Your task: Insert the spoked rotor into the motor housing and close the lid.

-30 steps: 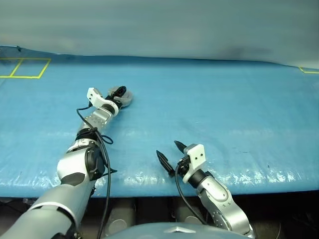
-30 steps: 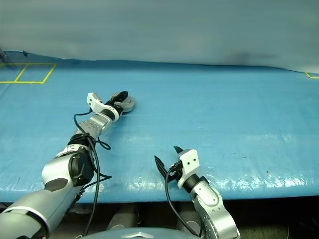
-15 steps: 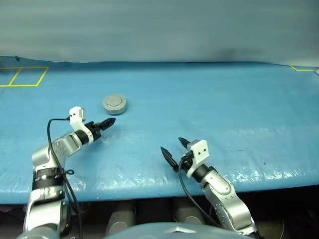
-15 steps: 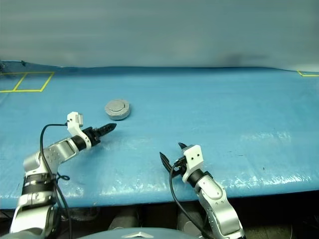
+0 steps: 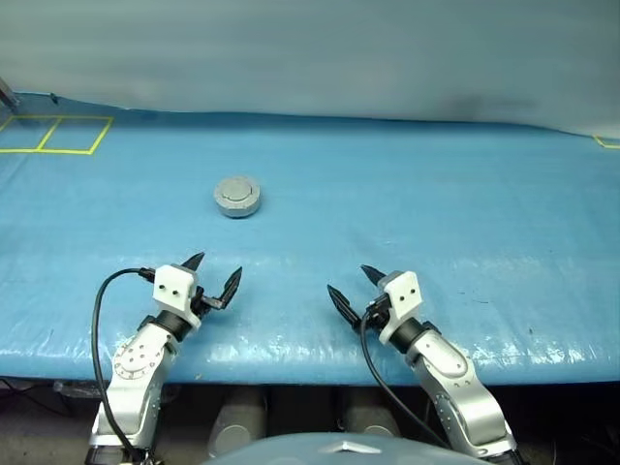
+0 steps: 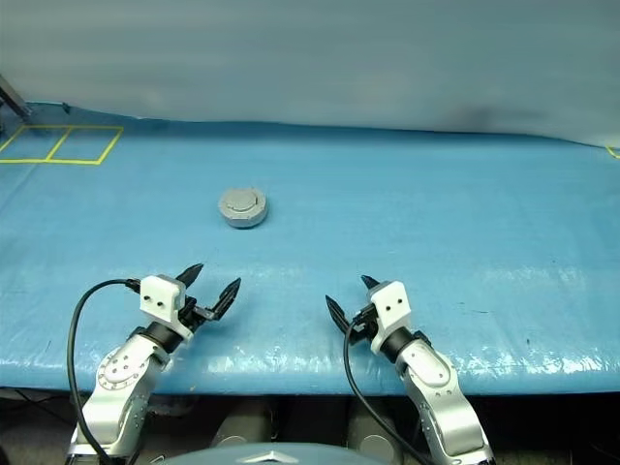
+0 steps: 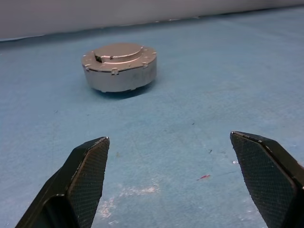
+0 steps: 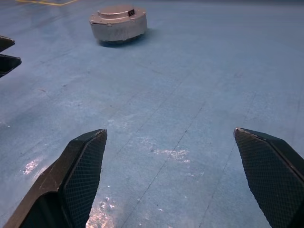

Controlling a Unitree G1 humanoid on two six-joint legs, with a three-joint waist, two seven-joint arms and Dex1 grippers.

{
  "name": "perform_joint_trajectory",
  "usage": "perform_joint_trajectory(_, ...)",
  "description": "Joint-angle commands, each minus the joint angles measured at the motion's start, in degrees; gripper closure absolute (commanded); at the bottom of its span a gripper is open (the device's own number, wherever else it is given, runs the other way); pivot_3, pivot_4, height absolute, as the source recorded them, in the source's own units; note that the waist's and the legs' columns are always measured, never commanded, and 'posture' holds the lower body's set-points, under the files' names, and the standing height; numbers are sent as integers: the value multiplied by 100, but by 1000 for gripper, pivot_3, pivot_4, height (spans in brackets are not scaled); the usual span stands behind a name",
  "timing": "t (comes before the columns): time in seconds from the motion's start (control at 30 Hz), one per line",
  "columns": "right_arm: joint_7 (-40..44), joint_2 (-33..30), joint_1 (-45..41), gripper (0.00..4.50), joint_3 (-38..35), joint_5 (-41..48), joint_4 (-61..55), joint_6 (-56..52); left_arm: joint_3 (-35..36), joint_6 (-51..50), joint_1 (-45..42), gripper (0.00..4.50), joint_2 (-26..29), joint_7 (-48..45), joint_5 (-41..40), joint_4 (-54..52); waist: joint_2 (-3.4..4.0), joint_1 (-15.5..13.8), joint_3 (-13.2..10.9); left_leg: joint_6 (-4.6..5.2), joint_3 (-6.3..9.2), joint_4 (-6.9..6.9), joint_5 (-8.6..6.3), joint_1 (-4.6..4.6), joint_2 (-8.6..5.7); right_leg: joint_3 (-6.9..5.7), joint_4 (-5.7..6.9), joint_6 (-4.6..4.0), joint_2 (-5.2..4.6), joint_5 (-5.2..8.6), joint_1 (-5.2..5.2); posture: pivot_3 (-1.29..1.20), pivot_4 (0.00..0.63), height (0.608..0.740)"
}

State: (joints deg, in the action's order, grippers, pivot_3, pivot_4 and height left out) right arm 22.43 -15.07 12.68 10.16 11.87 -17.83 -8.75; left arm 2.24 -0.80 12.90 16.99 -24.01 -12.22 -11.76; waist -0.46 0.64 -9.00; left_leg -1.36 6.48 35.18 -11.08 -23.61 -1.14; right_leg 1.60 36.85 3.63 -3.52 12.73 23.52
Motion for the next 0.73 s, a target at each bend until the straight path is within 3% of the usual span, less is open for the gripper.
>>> perform_joint_trajectory(0.03,-8,19,21,0,-104,7,-287,110,-69,319,32,47,39,-100,128,-168,1,1,0,0,3,-1,0,0,-1,-3,1,0,0,0,0,0,150,740)
perform_joint_trajectory(0.73,-126,132,216,0,-88,-65,-326,84,-115,366,-81,47,19,-236,152,150,1,11,0,1,6,3,0,2,-2,-8,3,0,0,0,-5,0,150,740)
